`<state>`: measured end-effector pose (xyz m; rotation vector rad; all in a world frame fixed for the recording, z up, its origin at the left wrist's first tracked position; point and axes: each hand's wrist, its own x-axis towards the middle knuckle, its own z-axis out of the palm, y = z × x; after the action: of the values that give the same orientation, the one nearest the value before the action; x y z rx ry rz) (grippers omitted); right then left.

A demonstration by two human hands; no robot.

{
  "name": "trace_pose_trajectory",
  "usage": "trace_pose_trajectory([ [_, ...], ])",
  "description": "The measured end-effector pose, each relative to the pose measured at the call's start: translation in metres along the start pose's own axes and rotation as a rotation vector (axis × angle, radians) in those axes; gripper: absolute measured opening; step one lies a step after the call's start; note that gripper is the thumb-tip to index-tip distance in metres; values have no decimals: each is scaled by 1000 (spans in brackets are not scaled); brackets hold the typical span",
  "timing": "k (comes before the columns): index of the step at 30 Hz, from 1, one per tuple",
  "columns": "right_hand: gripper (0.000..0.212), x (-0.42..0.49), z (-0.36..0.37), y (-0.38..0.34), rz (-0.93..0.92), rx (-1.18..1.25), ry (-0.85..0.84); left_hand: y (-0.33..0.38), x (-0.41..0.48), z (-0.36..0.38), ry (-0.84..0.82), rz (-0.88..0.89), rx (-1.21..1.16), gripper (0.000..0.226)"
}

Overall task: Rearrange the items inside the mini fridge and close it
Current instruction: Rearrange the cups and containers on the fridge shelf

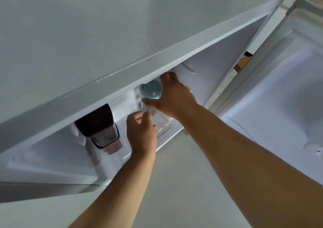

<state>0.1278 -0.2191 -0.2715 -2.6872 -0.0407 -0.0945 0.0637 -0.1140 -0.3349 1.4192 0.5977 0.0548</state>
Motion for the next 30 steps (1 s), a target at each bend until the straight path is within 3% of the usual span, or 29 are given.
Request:
trace_pose_trajectory([
  [4, 108, 17, 9, -3, 32, -71, -95, 15, 11, 5, 42, -75, -161, 22],
  [8, 98, 22, 17, -3, 31, -77, -77, 31, 24, 10, 40, -154, -234, 28],
  [14, 94, -3, 10, -3, 6, 25, 78, 38, 17, 11, -61, -38, -136, 39],
  [17, 90, -37, 11, 8, 32, 29, 128, 26, -2, 5, -161, 6, -77, 34],
  [20, 83, -76, 23, 25, 88, 43, 140, 2, -23, -3, -240, -78, -87, 41],
  [23, 80, -105, 49, 48, 178, 19, 94, -33, -36, -5, -258, -215, -55, 31],
  [30, 76, -97, 92, 69, 298, -55, -30, -58, -28, 0, -266, -411, 20, 37],
])
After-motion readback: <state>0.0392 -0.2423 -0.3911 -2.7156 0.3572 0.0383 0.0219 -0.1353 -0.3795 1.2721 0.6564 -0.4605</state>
